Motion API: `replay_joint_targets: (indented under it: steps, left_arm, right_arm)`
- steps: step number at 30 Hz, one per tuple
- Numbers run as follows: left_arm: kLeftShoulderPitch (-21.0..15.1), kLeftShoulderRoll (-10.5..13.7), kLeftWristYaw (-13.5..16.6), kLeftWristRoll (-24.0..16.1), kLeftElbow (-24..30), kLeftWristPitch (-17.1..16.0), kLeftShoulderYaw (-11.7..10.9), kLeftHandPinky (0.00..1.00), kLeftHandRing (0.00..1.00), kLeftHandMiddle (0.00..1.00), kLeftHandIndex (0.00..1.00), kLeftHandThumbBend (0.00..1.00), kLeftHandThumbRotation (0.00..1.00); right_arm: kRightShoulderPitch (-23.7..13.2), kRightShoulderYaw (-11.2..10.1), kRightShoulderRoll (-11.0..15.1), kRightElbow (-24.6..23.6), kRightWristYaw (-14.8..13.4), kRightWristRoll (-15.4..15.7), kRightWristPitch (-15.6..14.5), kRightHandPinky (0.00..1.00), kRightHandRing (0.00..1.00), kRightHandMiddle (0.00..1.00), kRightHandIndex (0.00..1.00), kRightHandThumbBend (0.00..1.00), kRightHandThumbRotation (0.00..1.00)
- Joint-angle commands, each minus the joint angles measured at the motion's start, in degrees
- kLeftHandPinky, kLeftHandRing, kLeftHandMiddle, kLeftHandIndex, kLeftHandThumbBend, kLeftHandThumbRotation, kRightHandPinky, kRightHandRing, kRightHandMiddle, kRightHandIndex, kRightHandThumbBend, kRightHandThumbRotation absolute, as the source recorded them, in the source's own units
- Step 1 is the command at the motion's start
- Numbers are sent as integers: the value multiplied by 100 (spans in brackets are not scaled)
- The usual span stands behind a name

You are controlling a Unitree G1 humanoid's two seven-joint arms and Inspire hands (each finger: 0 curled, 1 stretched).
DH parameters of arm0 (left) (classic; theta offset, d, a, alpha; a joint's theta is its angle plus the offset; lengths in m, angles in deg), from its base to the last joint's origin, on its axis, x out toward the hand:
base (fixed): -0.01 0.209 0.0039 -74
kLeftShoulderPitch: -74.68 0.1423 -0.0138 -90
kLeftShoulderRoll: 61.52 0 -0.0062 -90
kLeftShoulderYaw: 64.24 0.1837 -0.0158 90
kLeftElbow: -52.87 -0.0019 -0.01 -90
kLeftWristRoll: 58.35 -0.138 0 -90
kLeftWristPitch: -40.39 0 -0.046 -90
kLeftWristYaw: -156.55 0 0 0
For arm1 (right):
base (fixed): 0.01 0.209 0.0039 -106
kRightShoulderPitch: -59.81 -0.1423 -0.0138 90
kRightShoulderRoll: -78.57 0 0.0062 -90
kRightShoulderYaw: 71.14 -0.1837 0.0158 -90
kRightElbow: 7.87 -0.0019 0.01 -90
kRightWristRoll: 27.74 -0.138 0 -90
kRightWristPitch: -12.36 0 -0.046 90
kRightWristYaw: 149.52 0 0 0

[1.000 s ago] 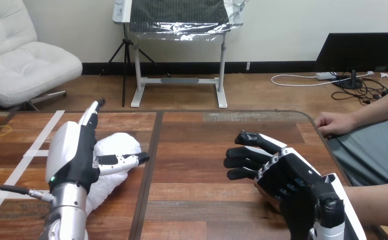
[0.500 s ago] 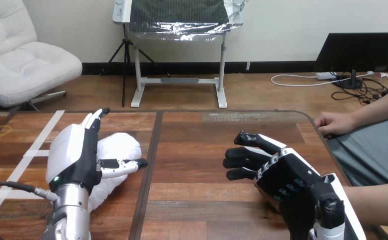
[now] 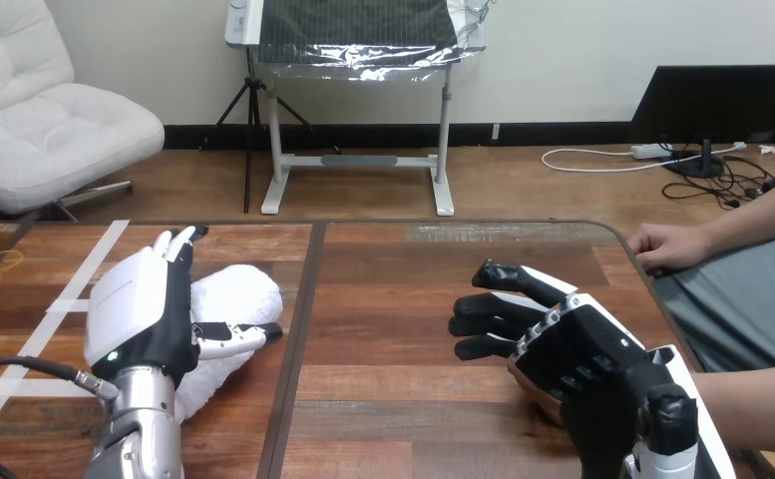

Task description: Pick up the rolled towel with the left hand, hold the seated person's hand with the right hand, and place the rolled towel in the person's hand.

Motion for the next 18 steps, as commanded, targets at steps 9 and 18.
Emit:
replay_joint_targets:
  steps: [9,18]
  left_arm:
    - [-503,119,158,-208,-154,228,242,100,100,99,93,100,30]
    - [-556,127,127,-265,-203,496,365,100,100,100,96,100,31]
  right_arm:
    - [-286,-24,-45,-91,34,-76,102,64,70,72,77,82,100]
    - [-306,-28,-56,-77,58,-89,122,65,71,72,77,82,100]
